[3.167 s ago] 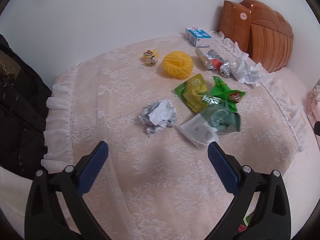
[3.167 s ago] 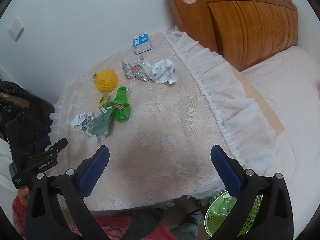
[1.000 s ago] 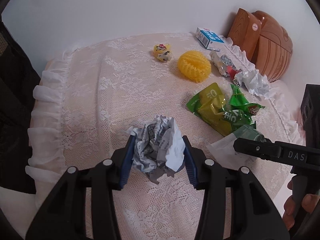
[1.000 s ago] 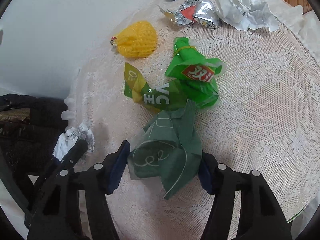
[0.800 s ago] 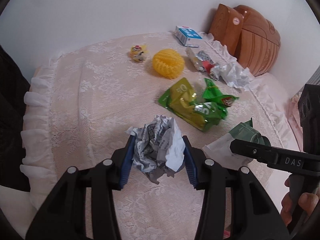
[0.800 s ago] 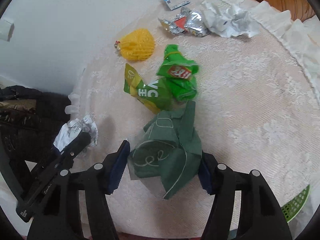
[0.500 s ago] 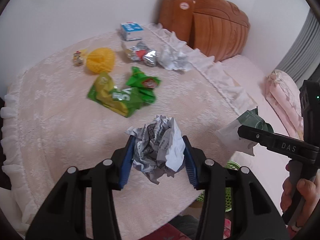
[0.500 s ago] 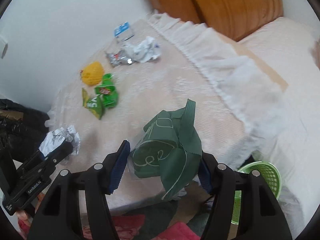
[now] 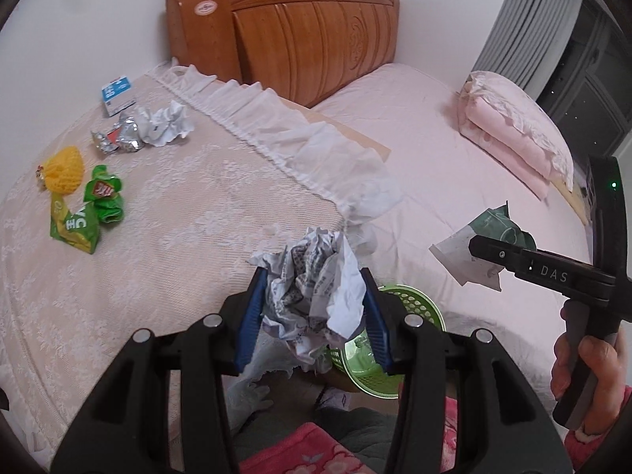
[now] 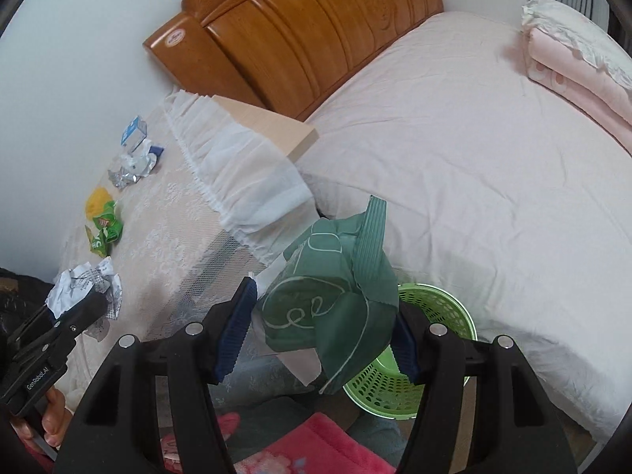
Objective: Collect trash
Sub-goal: 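Carry paper and green wrapper to the wastebasket and open the left tool over it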
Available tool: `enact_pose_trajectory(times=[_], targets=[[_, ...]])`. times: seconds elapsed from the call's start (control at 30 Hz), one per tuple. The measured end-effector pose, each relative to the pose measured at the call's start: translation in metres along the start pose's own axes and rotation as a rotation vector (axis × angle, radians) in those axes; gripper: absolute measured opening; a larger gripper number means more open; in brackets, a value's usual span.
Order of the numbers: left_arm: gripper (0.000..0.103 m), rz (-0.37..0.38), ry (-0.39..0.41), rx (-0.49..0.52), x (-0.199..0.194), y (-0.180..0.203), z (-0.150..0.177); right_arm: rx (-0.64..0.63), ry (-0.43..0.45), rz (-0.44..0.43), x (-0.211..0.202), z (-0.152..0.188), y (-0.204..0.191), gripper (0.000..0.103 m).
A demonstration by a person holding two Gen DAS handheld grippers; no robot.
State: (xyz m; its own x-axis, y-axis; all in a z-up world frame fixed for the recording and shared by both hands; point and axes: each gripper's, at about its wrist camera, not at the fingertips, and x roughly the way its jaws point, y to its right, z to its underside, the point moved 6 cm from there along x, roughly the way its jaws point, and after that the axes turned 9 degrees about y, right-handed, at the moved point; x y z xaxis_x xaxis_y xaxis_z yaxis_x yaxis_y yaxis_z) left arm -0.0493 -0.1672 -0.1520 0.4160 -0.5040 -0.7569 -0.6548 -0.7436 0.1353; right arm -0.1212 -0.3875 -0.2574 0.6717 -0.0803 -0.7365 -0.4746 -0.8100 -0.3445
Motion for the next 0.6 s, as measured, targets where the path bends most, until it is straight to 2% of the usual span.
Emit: enact_pose_trajectory(times=[0.2,0.37,0.6], targets=[[0.045,0.050,-0.068,0.070,0.022,0.042,0.014,0.053,0.000,0.021,-0.009,0.008,0.033,0.063],[0.045,0.110,-0.172,0.142,0.060,0.085,0.040,0.075,-0.029,0.059,-0.015,0.023,0.063,0.063],[0.045,0.176,-0.270,0.181,0.092,0.130,0.070,0.123,-0.064,0.107,-0.023,0.046,0.101,0.063]])
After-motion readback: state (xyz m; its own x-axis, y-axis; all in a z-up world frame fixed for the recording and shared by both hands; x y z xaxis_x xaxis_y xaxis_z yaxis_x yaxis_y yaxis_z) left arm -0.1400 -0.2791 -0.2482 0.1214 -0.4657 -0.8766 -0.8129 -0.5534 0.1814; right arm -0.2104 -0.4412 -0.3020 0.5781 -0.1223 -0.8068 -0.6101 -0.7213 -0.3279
